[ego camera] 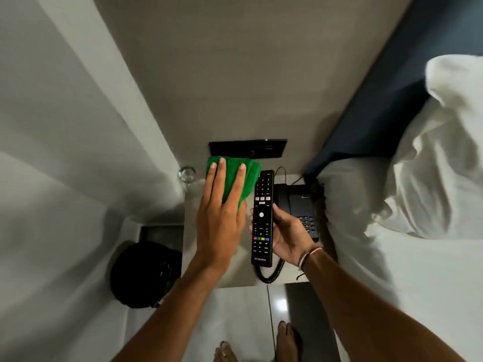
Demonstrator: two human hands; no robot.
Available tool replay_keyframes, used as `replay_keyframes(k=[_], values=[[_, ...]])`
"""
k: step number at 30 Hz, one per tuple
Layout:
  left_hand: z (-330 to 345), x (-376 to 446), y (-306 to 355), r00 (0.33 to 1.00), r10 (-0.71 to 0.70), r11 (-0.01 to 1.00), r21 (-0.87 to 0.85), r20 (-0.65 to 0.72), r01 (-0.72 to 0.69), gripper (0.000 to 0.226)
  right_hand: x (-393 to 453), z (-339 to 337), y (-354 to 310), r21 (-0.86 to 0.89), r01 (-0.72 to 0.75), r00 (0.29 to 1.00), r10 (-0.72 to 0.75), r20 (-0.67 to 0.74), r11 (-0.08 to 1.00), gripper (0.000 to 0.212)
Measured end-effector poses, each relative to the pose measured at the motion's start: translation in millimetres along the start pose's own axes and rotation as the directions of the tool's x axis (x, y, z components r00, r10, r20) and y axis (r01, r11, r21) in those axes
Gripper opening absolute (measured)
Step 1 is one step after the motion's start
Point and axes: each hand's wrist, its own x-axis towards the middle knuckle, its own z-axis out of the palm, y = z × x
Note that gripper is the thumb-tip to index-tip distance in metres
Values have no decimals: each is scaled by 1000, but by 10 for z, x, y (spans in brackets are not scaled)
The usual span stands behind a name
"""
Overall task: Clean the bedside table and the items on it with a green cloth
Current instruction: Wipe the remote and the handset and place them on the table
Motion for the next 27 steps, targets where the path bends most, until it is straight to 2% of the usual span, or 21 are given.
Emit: replay_keyframes(k=[5,9,17,24,27], values=[[233,-238,-280,994,-90,995,43,67,87,62,456,31,289,-63,-90,993,94,75,994,49],[417,-383,-397,984,-141,989,60,111,135,64,704,35,418,-63,-141,984,147,102,988,38],[622,-365,-572,962,-222,975,61,162,214,65,872,-106,456,-67,-219,964,226,137,974,59],[842,-299,-561,954,-244,968,-23,174,251,61,1007,-109,332,-61,-160,978,167,122,985,58],[891,-358,-523,957,-219,974,-19,189,227,65,1061,-103,291,-9,-118,989,118,92,993,50]])
